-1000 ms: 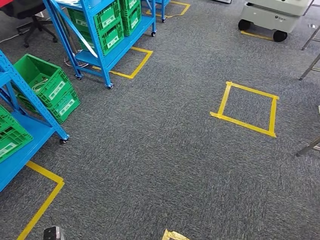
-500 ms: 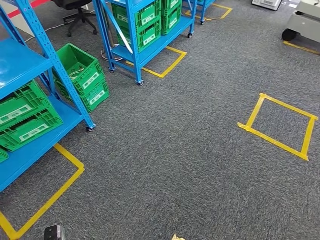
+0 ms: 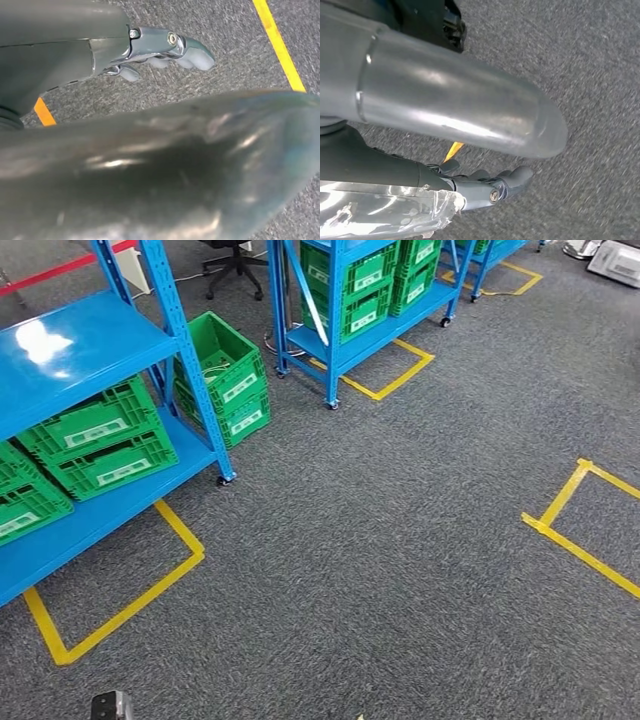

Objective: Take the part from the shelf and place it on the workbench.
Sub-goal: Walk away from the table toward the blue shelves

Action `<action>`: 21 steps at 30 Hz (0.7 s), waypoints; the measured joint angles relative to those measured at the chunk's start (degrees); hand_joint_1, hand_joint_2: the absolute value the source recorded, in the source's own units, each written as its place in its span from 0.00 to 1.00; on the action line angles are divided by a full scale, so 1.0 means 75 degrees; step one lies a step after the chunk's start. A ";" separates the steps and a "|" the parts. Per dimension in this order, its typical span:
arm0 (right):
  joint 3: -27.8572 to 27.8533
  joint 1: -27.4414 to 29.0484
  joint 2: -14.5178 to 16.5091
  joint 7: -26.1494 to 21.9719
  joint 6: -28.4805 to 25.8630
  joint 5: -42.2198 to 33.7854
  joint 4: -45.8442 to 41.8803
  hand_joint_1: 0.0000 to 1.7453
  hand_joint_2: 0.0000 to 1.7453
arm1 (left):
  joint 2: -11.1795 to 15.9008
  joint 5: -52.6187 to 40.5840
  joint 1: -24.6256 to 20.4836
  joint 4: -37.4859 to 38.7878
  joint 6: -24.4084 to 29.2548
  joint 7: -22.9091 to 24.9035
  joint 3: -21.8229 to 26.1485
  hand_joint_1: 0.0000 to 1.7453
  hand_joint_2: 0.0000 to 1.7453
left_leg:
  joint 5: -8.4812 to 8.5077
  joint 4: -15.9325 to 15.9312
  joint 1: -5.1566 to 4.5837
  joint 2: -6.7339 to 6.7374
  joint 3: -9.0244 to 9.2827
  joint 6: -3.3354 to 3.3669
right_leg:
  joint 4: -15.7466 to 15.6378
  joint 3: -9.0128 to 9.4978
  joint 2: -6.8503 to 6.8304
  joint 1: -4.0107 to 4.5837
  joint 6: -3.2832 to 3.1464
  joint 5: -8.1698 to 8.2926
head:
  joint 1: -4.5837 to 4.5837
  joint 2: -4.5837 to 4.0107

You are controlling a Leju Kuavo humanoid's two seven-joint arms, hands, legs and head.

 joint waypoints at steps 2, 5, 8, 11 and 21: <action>0.0000 -0.0015 0.0000 -0.0002 -0.0039 0.0011 0.0001 0.00 0.00 | 0.0000 -0.0001 0.0022 -0.0002 0.0007 0.0000 0.0007 0.00 0.00 | 0.0025 -0.0013 0.0021 -0.0155 -0.0003 0.0094 | 0.0171 -0.0017 0.0230 -0.0039 0.0086 -0.0158 | 0.0018 0.0000; 0.0001 0.0013 0.0000 -0.0007 -0.0115 0.0074 0.0007 0.00 0.00 | -0.0009 -0.0010 0.0002 -0.0006 0.0001 0.0000 0.0012 0.00 0.00 | 0.0058 -0.0019 0.0050 -0.0405 -0.0030 0.0197 | 0.1448 -0.0587 0.0772 -0.0081 0.0172 -0.0848 | 0.0059 0.0000; 0.0003 0.0031 -0.0012 -0.0004 -0.0125 0.0125 0.0015 0.00 0.00 | -0.0017 -0.0025 0.0019 -0.0007 0.0002 0.0000 0.0017 0.00 0.00 | 0.0071 -0.0015 0.0054 -0.0700 -0.0041 0.0206 | 0.2179 -0.0983 0.0847 -0.0089 0.0172 -0.0959 | 0.0066 0.0000; 0.0003 0.0024 -0.0020 0.0000 -0.0122 0.0128 0.0015 0.00 0.00 | -0.0021 -0.0026 0.0021 -0.0018 0.0019 0.0000 0.0025 0.00 0.00 | 0.0090 -0.0002 0.0065 -0.1002 -0.0032 0.0149 | 0.0816 -0.0389 0.1160 -0.0137 0.0136 -0.0184 | 0.0068 0.0000; 0.0003 0.0024 -0.0009 -0.0002 -0.0112 0.0180 0.0023 0.00 0.00 | -0.0031 -0.0043 0.0040 -0.0060 0.0073 0.0000 0.0067 0.00 0.00 | -0.0719 0.1627 0.0060 -0.0532 -0.0947 -0.0232 | -0.0006 -0.0049 0.0771 -0.0107 -0.0222 0.0109 | -0.0076 0.0000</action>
